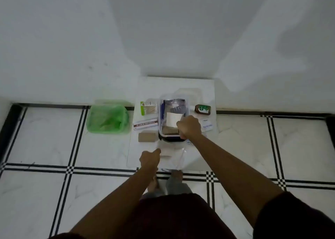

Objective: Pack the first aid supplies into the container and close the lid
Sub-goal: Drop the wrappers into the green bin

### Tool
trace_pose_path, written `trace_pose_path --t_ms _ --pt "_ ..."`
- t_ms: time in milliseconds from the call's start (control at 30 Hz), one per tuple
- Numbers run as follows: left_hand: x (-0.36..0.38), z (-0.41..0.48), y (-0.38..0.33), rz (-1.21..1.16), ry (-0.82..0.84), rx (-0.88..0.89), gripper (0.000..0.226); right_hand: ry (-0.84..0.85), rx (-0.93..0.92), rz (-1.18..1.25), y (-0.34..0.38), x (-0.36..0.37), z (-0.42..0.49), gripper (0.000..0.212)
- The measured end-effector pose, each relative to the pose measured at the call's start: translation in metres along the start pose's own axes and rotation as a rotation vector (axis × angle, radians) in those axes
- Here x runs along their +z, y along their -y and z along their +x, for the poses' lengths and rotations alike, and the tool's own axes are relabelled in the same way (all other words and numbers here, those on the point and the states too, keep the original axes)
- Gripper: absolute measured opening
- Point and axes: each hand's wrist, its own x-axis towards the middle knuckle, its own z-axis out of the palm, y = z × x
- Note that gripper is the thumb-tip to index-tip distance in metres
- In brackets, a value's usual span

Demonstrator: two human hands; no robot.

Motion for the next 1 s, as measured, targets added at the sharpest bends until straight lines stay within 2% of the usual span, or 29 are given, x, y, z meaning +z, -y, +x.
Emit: trace_pose_path --t_ms 100,200,300,400,500,567,633,767,867,1000 --pt "0.009 0.013 0.000 -0.134 -0.047 -0.174 0.066 -0.052 0.036 0.057 0.004 0.004 0.016 0.013" --pt "0.022 0.024 -0.001 -0.193 -0.055 -0.205 0.070 -0.037 0.050 0.054 0.005 0.011 0.027 0.009" --pt "0.031 0.037 0.006 -0.113 -0.050 -0.200 0.059 -0.061 0.054 0.028 0.003 0.011 0.037 0.004" --pt "0.035 0.041 0.015 -0.058 0.008 -0.202 0.028 -0.089 0.057 0.056 0.000 0.012 0.036 0.005" --pt "0.025 0.020 0.013 -0.108 0.142 -0.219 0.006 -0.113 0.034 0.128 -0.005 0.010 0.027 0.008" --pt "0.010 0.006 0.012 -0.111 0.192 -0.189 0.006 -0.135 0.011 0.179 -0.005 0.004 0.019 0.012" --pt "-0.013 -0.006 0.012 -0.142 0.174 -0.138 0.008 -0.162 -0.023 0.218 0.001 -0.003 0.007 0.018" --pt "-0.063 -0.025 0.009 -0.336 0.183 -0.108 0.005 -0.202 -0.134 0.292 0.021 -0.003 -0.014 0.024" --pt "-0.100 -0.019 -0.001 -0.504 0.152 -0.055 0.004 -0.141 -0.233 0.353 0.044 0.005 -0.024 0.024" --pt "-0.138 0.010 -0.021 -0.685 0.044 -0.033 0.007 -0.072 -0.321 0.345 0.080 0.033 -0.025 0.036"
